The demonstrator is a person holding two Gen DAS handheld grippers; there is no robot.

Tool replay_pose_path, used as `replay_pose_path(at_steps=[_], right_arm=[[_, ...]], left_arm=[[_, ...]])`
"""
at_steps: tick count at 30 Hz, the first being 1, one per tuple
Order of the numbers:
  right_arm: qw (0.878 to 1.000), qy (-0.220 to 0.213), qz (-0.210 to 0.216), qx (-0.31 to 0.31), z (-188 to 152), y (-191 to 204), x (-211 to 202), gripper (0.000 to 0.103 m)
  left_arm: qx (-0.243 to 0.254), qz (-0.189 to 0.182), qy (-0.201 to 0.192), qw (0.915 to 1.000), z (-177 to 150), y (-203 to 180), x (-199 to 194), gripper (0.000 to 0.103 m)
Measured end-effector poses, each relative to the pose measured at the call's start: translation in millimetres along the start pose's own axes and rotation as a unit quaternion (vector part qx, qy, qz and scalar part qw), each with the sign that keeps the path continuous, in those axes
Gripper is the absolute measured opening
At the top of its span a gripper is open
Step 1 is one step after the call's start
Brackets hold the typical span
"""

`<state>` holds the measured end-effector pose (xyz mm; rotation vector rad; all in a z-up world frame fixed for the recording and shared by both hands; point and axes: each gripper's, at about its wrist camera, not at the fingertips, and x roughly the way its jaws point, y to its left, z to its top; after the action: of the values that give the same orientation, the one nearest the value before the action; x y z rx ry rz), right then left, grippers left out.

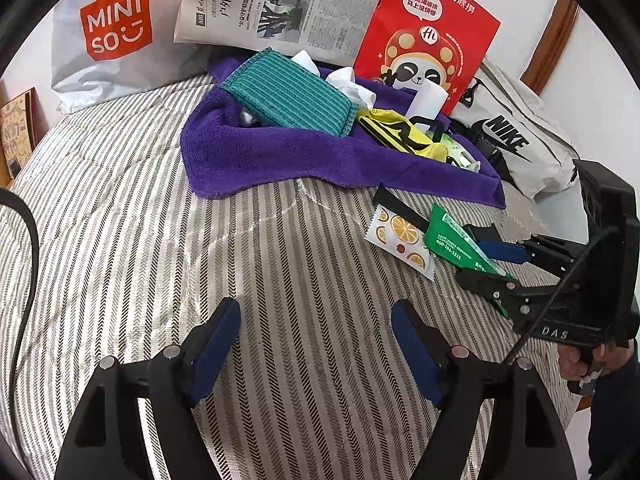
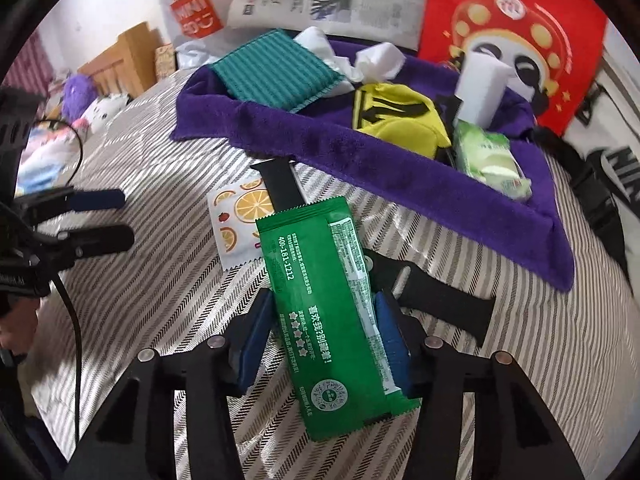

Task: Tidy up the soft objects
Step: 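Grasp the orange-print sachet with the left tool while the right tool holds the green packet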

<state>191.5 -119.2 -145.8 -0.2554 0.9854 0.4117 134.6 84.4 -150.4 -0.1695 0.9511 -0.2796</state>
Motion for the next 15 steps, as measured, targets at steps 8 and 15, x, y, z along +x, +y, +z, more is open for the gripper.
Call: replay_pose_path(at_steps=[8, 15], right_arm=[[0.996, 0.017, -0.027, 0.081, -7, -15, -14, 0.039], [0.995, 0.010, -0.036, 0.097, -13, -19, -10, 0.034]], left_arm=[[0.009, 0.011, 0.008, 0.9999, 0, -2, 1, 0.076], [0.018, -0.001, 0.015, 0.9997, 3, -7, 2, 0.071]])
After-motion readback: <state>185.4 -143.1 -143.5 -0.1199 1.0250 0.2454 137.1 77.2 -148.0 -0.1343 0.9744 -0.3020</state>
